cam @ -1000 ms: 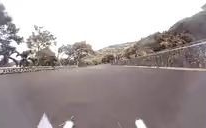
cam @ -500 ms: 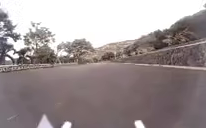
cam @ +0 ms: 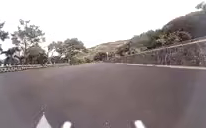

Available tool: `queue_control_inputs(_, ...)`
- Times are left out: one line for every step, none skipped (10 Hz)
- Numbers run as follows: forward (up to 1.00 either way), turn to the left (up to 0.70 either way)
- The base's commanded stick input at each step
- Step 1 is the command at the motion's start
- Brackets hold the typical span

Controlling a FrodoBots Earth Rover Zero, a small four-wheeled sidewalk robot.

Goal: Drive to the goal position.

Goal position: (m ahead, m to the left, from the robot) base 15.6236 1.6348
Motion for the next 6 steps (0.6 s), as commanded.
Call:
queue_control_inputs(1.0,0.0)
queue_control_inputs(1.0,0.0)
queue_control_inputs(1.0,0.0)
queue_control_inputs(1.0,0.0)
queue_control_inputs(1.0,0.0)
queue_control_inputs(1.0,0.0)
